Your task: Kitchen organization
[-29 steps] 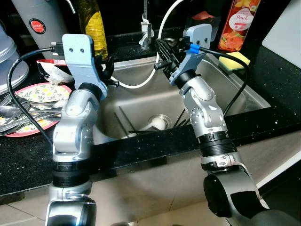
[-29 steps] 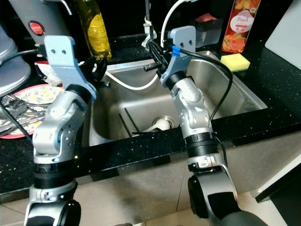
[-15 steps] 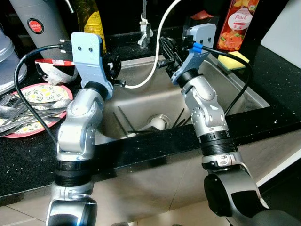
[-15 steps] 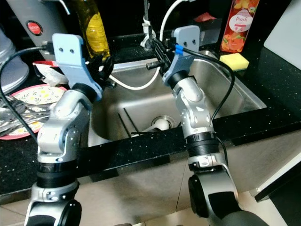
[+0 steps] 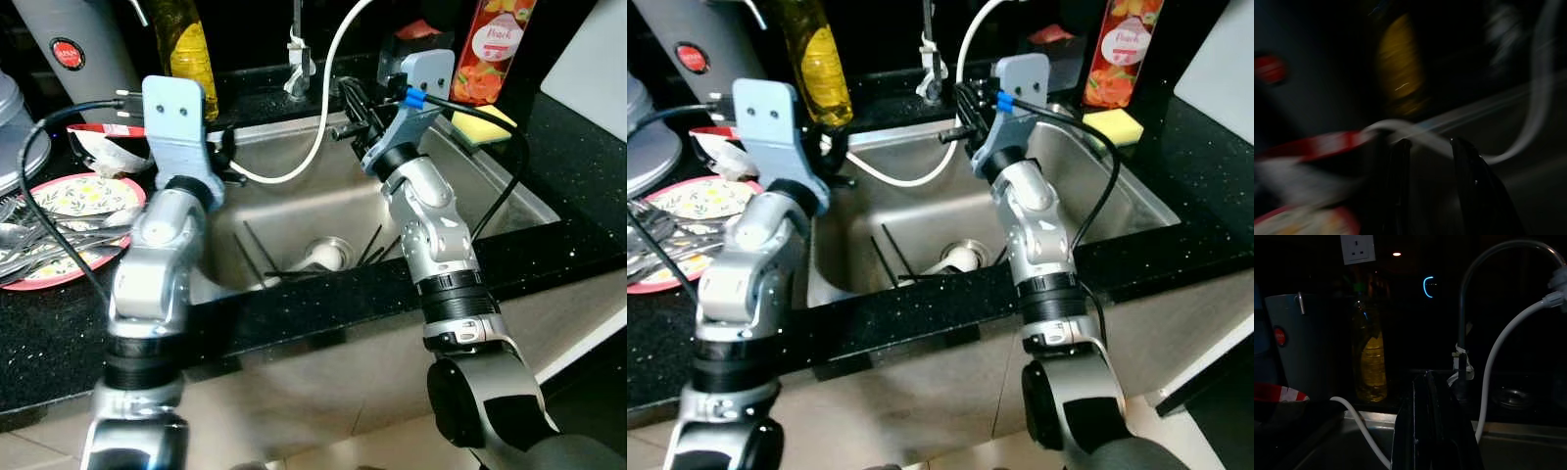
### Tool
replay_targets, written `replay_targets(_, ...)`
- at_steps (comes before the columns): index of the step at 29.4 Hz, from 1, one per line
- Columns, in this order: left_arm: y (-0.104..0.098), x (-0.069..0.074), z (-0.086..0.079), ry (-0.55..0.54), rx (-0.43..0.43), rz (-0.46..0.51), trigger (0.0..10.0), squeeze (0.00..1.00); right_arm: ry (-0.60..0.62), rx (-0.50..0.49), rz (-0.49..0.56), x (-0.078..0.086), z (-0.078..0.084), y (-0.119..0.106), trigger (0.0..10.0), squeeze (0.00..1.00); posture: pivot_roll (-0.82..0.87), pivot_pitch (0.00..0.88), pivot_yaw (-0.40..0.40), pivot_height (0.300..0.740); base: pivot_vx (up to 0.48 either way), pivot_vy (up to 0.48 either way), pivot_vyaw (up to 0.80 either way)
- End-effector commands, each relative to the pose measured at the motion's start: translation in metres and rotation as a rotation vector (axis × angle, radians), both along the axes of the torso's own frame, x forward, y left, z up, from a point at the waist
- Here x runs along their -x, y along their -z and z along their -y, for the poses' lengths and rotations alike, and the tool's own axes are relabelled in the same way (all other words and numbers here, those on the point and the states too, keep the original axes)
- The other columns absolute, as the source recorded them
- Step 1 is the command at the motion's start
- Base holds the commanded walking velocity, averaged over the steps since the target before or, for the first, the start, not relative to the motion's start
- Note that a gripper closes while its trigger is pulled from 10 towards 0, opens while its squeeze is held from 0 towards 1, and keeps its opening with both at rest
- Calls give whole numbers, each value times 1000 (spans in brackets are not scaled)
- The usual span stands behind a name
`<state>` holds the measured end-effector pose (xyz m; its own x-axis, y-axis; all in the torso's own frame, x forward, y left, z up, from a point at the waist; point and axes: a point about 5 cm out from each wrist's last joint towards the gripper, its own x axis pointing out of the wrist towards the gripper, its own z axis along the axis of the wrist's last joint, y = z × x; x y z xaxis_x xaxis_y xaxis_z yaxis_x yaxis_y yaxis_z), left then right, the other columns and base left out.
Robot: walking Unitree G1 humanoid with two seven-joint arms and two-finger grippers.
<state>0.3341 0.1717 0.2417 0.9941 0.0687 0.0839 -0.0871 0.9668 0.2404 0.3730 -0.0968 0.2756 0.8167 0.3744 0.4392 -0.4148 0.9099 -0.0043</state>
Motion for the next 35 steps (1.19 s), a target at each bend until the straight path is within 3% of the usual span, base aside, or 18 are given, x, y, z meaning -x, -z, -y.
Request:
replay_targets(1, 12, -1, -7, -58, -64, -56, 10000, 0, -16, -3, 11, 2, -3, 0, 10000, 0, 123, 0, 69, 740, 0, 0, 0)
replay_targets(4, 10, 0, -27, -150, -70, -75, 10000, 0, -12, -3, -9, -1, -2, 4, 10000, 0, 108, 0, 83, 740, 0, 0, 0)
replay_targets(13, -17, -14, -35, -206, -112, 3, 10000, 0, -7, -37, 16, -3, -6, -3, 10000, 0, 123, 0, 89, 740, 0, 0, 0)
replay_targets(18, -24, -21, -51, -273, -62, 8, 10000, 0, -10, -34, 29, 0, -7, -5, 10000, 0, 101, 0, 96, 740, 0, 0, 0)
replay_targets(22, -40, -23, -64, -313, -24, 47, 10000, 0, 15, -27, 18, 0, 1, 0, 10000, 0, 86, 0, 103, 740, 0, 0, 0)
replay_targets(23, -41, -25, -78, -358, 23, 34, 10000, 0, 24, -28, 21, 0, 4, 0, 10000, 0, 76, 0, 109, 740, 0, 0, 0)
replay_targets(25, -41, -26, -83, -375, 41, 28, 10000, 0, 26, -29, 23, 0, 5, 0, 10000, 0, 76, 0, 109, 740, 0, 0, 0)
replay_targets(26, -42, -28, -90, -394, 45, 17, 10000, 267, 31, -33, 26, 1, 6, -1, 10000, 0, 62, 0, 112, 740, 0, 0, 0)
replay_targets(28, -42, -29, -94, -407, 45, 12, 10000, 267, 34, -35, 29, 1, 7, -2, 10000, 0, 62, 0, 112, 740, 0, 0, 0)
replay_targets(29, -42, -31, -100, -420, 59, 3, 10000, 1000, 38, -36, 28, 1, 8, -1, 10000, 0, 65, 0, 114, 740, 0, 0, 0)
replay_targets(35, -37, -42, -112, -436, 184, -33, 10000, 1000, 45, -34, 36, 4, 8, -2, 10000, 0, 38, 0, 124, 740, 0, 0, 0)
